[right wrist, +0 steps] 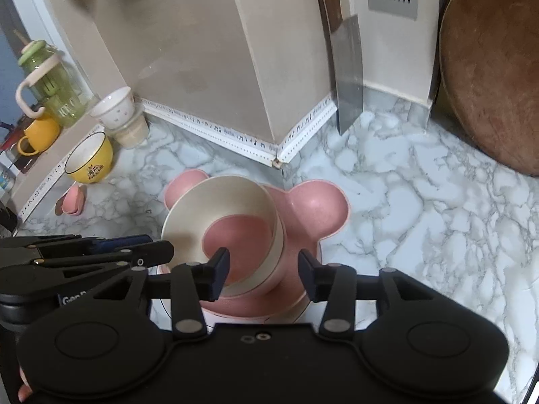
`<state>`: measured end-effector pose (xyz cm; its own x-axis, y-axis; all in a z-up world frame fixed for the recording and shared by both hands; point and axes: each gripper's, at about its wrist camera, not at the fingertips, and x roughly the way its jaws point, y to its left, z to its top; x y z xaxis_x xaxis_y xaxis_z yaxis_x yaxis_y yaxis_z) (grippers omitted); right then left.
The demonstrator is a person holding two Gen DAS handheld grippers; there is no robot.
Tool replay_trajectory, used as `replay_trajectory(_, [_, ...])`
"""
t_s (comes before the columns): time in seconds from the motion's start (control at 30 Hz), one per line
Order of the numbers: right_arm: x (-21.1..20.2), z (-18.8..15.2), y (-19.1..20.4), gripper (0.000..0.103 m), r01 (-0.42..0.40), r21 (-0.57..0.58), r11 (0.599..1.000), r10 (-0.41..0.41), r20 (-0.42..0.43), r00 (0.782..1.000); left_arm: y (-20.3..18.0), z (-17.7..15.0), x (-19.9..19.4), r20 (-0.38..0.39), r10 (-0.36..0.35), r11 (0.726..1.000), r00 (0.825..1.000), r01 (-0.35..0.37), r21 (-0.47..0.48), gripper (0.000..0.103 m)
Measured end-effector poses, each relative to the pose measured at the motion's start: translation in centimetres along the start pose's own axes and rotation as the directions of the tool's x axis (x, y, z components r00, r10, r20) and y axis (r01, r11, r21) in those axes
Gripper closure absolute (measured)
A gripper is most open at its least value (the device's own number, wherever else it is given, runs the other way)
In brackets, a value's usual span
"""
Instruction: Organize plates and bowls
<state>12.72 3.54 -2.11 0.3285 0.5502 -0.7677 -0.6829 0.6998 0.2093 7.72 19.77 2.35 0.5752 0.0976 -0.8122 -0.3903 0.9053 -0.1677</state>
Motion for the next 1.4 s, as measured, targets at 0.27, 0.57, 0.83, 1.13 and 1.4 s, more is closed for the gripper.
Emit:
replay_trajectory(0.27, [-2.9, -2.1, -0.6, 0.038, -0.023, -0.027, 0.999, 0.026, 0.107, 0.994, -0.8, -1.3, -2.7, 0.077, -0.004, 0.999, 0.997, 0.001, 0.038, 0.066])
replay_trajectory(0.57, [-5.9, -4.1, -1.2, 0.018, -0.065, -0.068, 0.996, 0.079, 0.219, 0.973, -1.2, -3.0, -5.6, 0.175, -0.018, 0.998, 0.984, 0.006, 0.067, 0.041])
replay_trajectory(0.83, [-8.3, -6.0, 0.2, 0.001, -0.075, -0.166, 0.983, 0.127, 0.332, 0.935, -2.2, -4.9, -7.3, 0.243, -0.035, 0.994, 0.969, 0.008, 0.113, 0.029])
replay_trajectory(1.13, [-9.4, -7.3, -0.6, 0.000, -0.070, -0.134, 0.988, 0.116, 0.375, 0.920, -1.9, -6.4, -8.8, 0.294, -0.059, 0.995, 0.954, 0.032, 0.095, 0.009])
replay_trajectory(1.4, [-10.4, -9.0, -0.7, 0.000, -0.020, -0.131, 0.991, 0.075, 0.427, 0.901, -2.2, -7.7, -9.2, 0.322, -0.065, 0.995, 0.944, 0.039, 0.087, 0.000])
